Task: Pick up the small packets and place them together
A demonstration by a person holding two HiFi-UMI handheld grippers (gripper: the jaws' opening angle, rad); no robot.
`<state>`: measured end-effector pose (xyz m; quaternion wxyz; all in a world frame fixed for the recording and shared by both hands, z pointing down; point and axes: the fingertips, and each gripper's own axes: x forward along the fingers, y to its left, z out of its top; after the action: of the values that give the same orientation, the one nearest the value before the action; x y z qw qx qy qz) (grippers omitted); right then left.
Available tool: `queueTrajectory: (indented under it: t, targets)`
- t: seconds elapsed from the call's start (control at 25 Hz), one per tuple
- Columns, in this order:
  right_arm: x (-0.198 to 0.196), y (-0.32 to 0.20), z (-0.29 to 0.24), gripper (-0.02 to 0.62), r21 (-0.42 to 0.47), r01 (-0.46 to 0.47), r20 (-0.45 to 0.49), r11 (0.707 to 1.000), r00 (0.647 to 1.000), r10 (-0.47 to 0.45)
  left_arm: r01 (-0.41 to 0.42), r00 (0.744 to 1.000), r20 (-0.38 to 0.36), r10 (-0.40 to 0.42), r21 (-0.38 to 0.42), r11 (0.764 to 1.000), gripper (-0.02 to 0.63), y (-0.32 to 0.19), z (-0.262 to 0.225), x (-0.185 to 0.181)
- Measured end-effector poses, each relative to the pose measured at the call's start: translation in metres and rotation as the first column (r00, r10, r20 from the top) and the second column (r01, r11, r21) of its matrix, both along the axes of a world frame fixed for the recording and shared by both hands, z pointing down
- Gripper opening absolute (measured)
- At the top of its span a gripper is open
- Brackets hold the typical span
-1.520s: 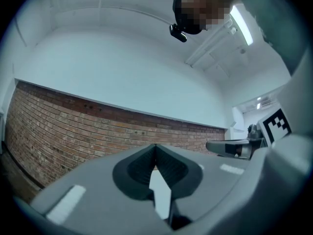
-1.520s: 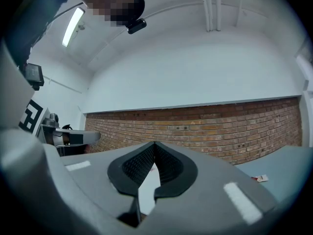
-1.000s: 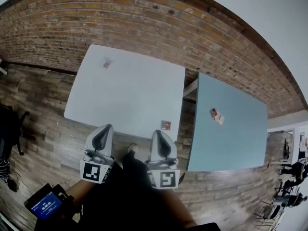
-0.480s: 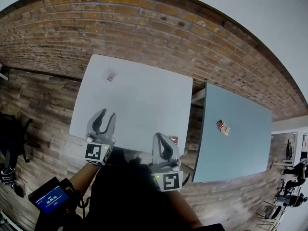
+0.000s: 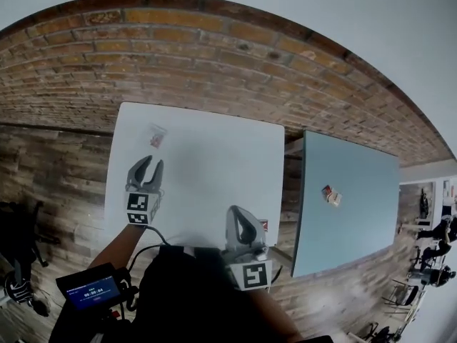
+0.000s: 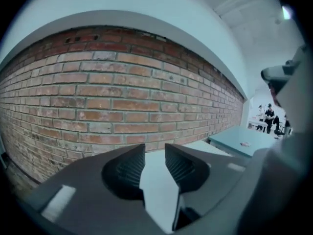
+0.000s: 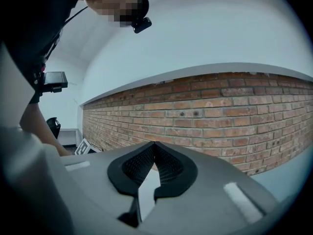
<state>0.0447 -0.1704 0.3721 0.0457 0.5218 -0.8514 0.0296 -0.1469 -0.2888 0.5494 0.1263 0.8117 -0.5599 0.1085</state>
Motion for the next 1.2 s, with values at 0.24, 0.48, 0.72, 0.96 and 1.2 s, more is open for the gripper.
queueTrajectory:
  t: [0.24, 0.48, 0.72, 0.96, 1.2]
  targets:
    - [-0.016, -0.016, -0.016, 0.002, 0.01, 0.014, -0.034, 1.0, 0.999, -0.013, 0.006, 0.999, 0.05, 0.0, -0.113, 0.994, 0.118, -0.03, 0.063, -0.029]
    - [-0.016, -0.036, 0.003, 0.002, -0.049, -0.011, -0.055, 0.999, 0.998, 0.009, 0.043, 0.998, 0.059, -0.031, -0.211, 0.977, 0.118, -0.068, 0.119, -0.045]
    - [-0.008, -0.036, 0.008, 0.002, -0.077, -0.048, -0.069, 0.996, 0.997, 0.043, 0.005, 0.99, 0.138, 0.042, -0.325, 0.946, 0.118, -0.089, 0.163, -0.048]
    - [0.0, -0.034, 0.014, 0.002, -0.094, -0.079, -0.079, 0.992, 0.994, 0.072, 0.017, 0.991, 0.131, 0.039, -0.4, 0.916, 0.08, -0.091, 0.19, -0.053]
    - [0.003, -0.03, 0.017, 0.002, -0.107, -0.081, -0.077, 0.991, 0.994, 0.073, -0.002, 0.992, 0.112, 0.062, -0.466, 0.885, 0.075, -0.082, 0.211, -0.054]
